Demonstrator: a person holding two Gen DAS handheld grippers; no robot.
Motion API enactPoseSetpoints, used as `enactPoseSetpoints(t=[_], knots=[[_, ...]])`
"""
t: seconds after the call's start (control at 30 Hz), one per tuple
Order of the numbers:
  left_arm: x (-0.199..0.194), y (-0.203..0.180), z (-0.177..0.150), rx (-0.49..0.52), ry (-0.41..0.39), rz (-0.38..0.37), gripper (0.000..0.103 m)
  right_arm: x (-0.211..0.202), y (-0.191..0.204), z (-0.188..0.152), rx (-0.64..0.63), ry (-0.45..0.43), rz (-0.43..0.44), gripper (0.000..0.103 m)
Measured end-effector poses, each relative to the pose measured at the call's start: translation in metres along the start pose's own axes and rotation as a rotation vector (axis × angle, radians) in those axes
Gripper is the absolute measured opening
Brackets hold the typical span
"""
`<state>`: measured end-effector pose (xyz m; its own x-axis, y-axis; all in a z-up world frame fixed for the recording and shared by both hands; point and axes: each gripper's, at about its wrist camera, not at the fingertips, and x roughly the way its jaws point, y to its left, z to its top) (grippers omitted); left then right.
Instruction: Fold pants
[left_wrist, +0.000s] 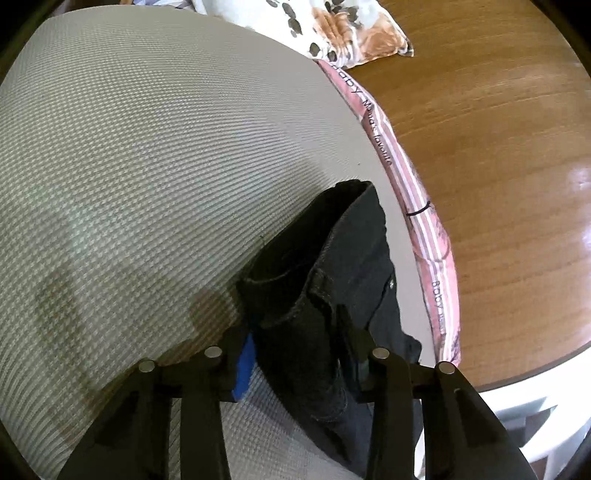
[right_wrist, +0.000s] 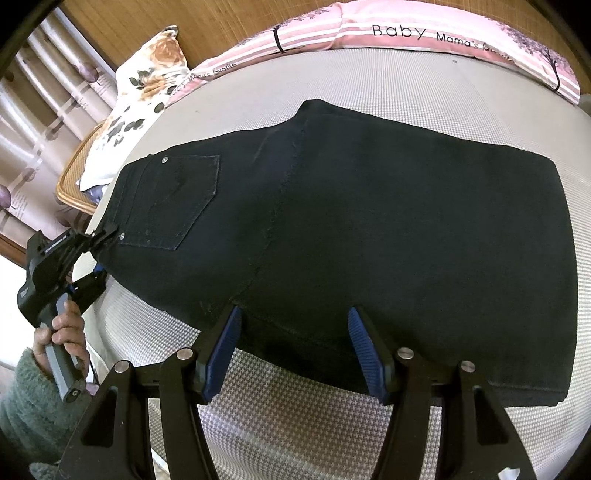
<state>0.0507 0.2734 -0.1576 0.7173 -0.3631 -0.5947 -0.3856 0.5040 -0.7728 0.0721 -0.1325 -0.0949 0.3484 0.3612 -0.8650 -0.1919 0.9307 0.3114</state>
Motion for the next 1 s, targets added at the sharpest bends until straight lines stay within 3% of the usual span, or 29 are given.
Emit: enactPoseSetpoints(t=[0.2, 0.33, 0.47, 0.53, 0.63, 0.83, 1.0], knots=[[0.005, -0.004, 0.002, 0.035, -0.025, 0.008, 0.043, -0.003, 0.0, -0.002, 0.008, -0.011, -0.002, 0.058], [0.004, -0.003, 0.004, 0.023, -0.003, 0.026, 0.029, -0.01, -0.002, -0.001, 0.019, -0.031, -0.004, 0.058], [-0.003, -0.025, 0.006, 0.06, -0.021, 0.048, 0.025, -0.023, -0.009, 0.004, 0.035, -0.073, -0.015, 0.058], [-0.009, -0.053, 0.003, 0.144, -0.041, 0.092, 0.024, -0.033, -0.019, 0.008, 0.055, -0.099, -0.023, 0.058], [-0.017, -0.101, -0.004, 0.279, -0.062, 0.094, 0.024, -0.049, -0.034, 0.011, 0.091, -0.141, -0.037, 0.058], [-0.021, -0.204, -0.03, 0.488, -0.028, -0.037, 0.024, -0.085, -0.074, 0.015, 0.19, -0.224, -0.05, 0.058], [-0.004, -0.276, -0.078, 0.67, 0.05, -0.128, 0.024, -0.115, -0.11, 0.01, 0.273, -0.29, -0.065, 0.058]])
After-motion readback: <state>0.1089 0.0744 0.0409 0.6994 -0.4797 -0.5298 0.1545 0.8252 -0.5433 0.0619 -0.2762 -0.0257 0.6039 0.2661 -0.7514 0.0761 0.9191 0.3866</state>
